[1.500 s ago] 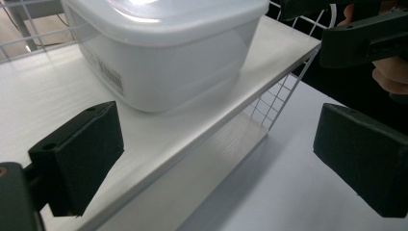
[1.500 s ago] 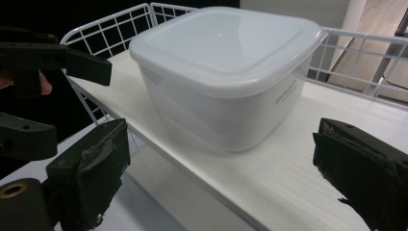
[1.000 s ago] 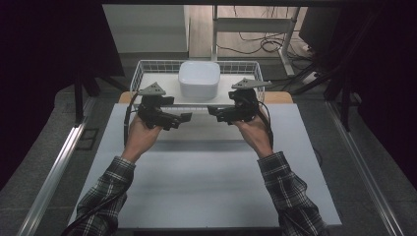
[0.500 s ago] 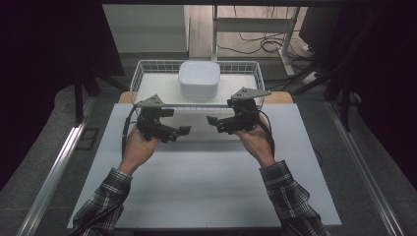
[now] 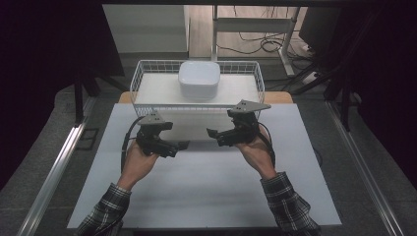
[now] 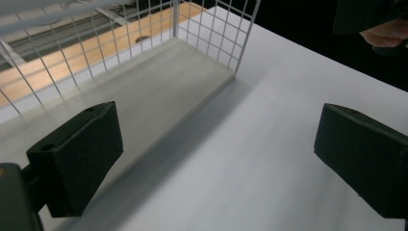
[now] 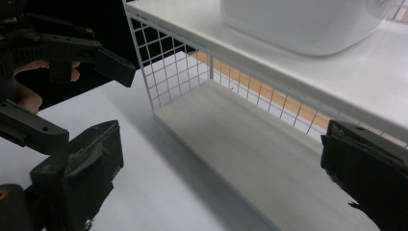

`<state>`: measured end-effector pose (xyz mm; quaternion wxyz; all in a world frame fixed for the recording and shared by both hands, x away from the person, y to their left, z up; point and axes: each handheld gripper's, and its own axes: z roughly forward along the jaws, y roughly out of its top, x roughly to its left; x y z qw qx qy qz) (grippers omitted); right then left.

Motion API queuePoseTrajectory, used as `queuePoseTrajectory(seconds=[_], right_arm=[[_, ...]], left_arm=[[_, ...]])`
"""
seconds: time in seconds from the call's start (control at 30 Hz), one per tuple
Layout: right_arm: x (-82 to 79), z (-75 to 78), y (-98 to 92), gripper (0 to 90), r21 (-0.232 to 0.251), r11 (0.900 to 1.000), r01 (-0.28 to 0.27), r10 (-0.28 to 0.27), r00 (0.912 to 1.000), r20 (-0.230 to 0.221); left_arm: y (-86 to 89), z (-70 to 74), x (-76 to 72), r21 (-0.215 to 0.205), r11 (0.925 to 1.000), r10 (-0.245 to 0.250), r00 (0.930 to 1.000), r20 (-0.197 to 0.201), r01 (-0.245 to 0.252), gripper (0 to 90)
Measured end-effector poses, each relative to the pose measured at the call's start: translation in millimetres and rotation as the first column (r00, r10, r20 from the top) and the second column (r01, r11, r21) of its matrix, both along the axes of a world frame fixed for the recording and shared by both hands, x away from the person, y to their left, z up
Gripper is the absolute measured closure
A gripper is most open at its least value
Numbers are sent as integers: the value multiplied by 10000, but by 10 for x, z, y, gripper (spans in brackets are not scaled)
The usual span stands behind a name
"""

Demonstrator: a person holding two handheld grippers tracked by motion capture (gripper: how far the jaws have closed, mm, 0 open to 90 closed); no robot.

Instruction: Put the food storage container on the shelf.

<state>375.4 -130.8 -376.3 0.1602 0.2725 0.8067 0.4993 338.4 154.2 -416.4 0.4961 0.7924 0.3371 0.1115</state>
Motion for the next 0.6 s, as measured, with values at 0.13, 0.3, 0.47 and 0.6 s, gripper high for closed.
queuePoseTrajectory(seconds=[0.13, 0.3, 0.47, 0.6], right_arm=[[-42, -85, -9, 0, -46, 10000, -57, 56, 10000, -69], [-85, -205, -27, 0, -22, 9999, -153, 153, 9996, -221], [-120, -308, -48, 0, -114, 9999, -124, 120, 9994, -328], [-148, -361, -60, 0, -237, 9996, -174, 166, 9993, -338]], left_arm=[[-12, -100, -61, 62, 10000, -37, 9998, -193, 38, 32], [-27, -212, -129, 97, 9999, -78, 9995, -310, 81, 33], [-34, -303, -173, 23, 9999, -133, 9993, -355, 133, 35], [-21, -363, -210, 87, 9999, -89, 9992, -401, 92, 37]])
